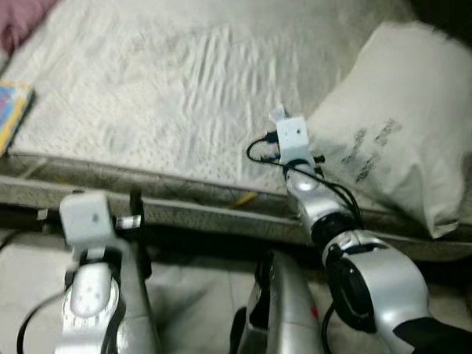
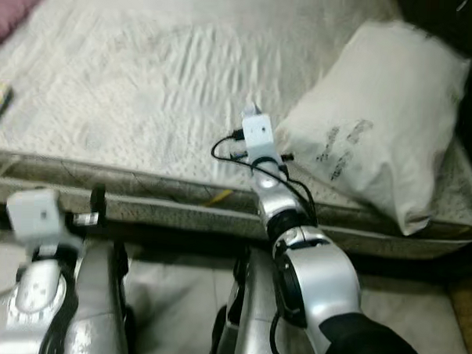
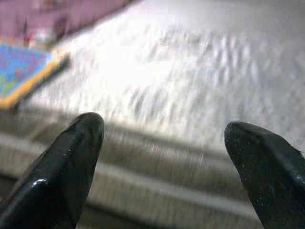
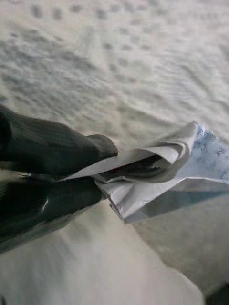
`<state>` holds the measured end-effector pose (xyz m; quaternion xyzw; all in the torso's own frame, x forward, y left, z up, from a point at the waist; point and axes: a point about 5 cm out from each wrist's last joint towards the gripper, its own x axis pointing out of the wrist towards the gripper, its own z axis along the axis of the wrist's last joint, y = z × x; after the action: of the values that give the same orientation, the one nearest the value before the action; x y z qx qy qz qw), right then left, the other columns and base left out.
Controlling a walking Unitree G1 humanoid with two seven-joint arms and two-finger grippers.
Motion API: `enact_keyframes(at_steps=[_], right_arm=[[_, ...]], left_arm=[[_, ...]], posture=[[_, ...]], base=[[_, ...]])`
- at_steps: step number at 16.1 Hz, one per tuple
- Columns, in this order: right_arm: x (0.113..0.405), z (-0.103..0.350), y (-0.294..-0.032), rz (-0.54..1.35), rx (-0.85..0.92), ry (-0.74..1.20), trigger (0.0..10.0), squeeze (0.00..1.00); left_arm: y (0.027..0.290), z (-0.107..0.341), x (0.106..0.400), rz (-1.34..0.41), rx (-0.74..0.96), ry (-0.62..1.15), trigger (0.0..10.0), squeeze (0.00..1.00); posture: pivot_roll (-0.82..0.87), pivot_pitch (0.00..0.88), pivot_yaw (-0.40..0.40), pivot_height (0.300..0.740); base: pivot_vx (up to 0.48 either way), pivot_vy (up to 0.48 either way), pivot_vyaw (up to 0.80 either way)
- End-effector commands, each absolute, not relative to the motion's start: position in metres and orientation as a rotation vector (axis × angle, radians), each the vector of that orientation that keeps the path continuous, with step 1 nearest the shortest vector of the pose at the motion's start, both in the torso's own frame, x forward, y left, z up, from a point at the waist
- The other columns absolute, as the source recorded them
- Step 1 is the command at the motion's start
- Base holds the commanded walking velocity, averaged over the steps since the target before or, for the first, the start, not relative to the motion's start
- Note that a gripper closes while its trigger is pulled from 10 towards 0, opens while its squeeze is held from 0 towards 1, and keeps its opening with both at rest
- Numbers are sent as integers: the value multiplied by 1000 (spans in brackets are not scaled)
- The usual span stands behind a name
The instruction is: Clean up the room
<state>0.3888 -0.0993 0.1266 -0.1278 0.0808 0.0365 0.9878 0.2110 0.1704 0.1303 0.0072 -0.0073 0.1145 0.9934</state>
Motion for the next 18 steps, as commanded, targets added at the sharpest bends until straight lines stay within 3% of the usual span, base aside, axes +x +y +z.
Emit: enact_keyframes(at_steps=[1,6,10,11,12,13,18], right_arm=[[390,126,-107,55,-233,175,0,0],[376,104,-122,77,-105,174,0,0],[369,103,-124,79,12,108,0,0],[367,105,-123,90,41,76,1647,0],[364,108,-121,114,64,32,10000,0],[353,120,-119,169,113,-89,10000,0],[341,125,-122,206,162,-141,10000,0]], left_arm=[[173,123,211,239,9,8,10000,0],[175,127,254,195,11,-64,10000,0],[179,126,267,227,47,-80,10000,0],[180,127,270,220,52,-92,10000,0],[180,128,275,211,51,-107,10000,0],[182,134,284,203,50,-143,10000,0],[191,109,268,232,52,-87,10000,0]], posture=[[178,0,-138,533],[70,0,-62,533],[21,0,-23,533],[15,0,-20,533],[10,0,-18,533],[12,0,-17,533],[-3,0,6,576]], base=[[0,0,0],[0,0,0],[0,0,0],[0,0,0],[0,0,0],[0,0,0],[0,0,0]])
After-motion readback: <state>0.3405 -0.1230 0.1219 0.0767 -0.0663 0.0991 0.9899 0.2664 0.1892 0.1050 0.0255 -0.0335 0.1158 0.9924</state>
